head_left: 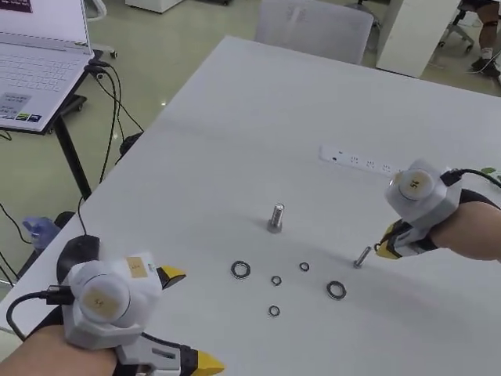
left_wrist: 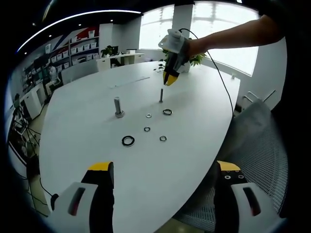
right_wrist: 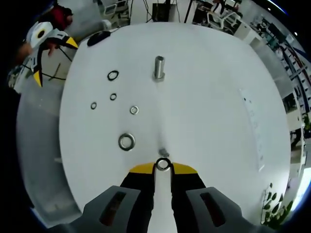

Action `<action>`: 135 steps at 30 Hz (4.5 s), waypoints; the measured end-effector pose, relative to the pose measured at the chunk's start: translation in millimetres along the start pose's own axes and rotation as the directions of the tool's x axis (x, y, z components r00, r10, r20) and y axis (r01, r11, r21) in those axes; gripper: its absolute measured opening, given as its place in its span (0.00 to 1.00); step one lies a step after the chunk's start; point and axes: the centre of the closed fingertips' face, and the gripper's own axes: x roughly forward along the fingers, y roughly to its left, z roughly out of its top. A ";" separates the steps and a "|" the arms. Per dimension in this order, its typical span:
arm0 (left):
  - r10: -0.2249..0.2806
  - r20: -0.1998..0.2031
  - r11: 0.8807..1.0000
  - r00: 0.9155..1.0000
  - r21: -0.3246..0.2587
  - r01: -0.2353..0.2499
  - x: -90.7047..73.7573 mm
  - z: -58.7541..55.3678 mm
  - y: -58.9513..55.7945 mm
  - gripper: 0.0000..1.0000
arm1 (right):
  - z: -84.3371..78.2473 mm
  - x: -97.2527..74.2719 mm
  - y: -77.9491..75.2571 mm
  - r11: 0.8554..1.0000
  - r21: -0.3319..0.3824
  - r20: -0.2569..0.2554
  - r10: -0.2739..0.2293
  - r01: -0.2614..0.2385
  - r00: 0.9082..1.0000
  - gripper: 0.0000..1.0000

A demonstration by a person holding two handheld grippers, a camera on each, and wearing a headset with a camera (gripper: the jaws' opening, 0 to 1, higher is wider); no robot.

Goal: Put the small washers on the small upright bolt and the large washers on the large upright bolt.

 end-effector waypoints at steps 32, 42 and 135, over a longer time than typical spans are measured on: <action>-0.006 -0.016 1.000 1.000 -0.017 0.006 8.5 -2.4 3.8 0.99 | -0.7 25.3 -6.7 1.000 -0.014 -0.042 0.023 -0.023 0.999 0.12; -0.012 -0.023 1.000 1.000 -0.024 0.012 10.5 -3.8 2.3 0.97 | -4.3 35.7 -6.0 0.999 -0.020 -0.054 0.025 -0.026 0.998 0.12; 0.007 -0.031 1.000 0.999 -0.015 -0.008 -13.9 -6.9 -10.0 0.92 | 32.7 17.5 11.4 0.989 -0.135 -0.027 0.064 -0.067 0.998 0.29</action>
